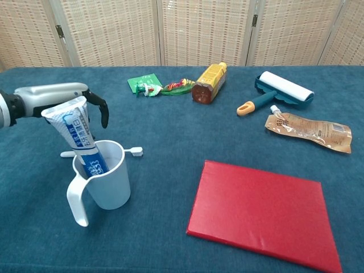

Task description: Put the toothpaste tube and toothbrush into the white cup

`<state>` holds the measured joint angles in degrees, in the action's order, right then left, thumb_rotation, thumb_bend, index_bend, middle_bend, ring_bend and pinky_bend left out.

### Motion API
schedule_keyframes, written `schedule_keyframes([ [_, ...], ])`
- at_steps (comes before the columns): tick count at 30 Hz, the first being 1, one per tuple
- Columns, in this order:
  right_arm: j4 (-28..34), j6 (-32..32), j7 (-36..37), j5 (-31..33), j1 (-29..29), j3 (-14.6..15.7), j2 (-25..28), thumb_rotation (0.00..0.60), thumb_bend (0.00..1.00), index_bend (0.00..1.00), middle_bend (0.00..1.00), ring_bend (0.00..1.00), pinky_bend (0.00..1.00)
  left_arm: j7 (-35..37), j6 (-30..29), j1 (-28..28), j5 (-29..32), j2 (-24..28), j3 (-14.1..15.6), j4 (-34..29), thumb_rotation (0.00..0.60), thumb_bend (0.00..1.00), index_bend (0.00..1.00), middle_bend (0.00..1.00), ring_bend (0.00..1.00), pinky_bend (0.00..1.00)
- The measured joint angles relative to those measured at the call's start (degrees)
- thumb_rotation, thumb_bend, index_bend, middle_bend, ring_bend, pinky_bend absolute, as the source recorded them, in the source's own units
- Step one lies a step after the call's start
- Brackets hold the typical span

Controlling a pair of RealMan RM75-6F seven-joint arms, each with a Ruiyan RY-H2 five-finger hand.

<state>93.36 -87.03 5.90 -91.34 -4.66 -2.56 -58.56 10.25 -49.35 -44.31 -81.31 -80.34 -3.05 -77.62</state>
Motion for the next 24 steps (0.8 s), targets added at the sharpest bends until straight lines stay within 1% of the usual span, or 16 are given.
schedule_keyframes([
  [5,-0.1,0.0,0.2,0.1,0.0,-0.1,0.0,0.600,0.05,0.01,0.18,0.09,0.08,-4.4,1.7,-0.9,1.9,-2.2,-0.6,1.2,0.600,0.38,0.45,1.00,0.93,1.00],
  [10,-0.3,-0.1,0.4,0.3,0.1,0.0,0.0,0.600,0.05,0.01,0.18,0.09,0.08,-9.4,4.6,-2.0,6.9,-4.3,-1.7,2.2,0.600,0.38,0.42,1.00,0.94,1.00],
  [19,-0.9,0.1,0.9,0.5,0.1,0.0,-0.2,0.600,0.05,0.01,0.18,0.09,0.08,-14.8,7.5,-3.2,12.1,-6.9,-2.6,3.1,0.600,0.38,0.42,1.00,0.94,1.00],
  [24,-1.1,0.1,1.2,0.7,0.2,0.0,-0.1,0.600,0.05,0.01,0.18,0.09,0.08,-17.1,8.2,-3.5,14.7,-7.0,-2.8,3.2,0.600,0.38,0.42,1.00,0.94,1.00],
])
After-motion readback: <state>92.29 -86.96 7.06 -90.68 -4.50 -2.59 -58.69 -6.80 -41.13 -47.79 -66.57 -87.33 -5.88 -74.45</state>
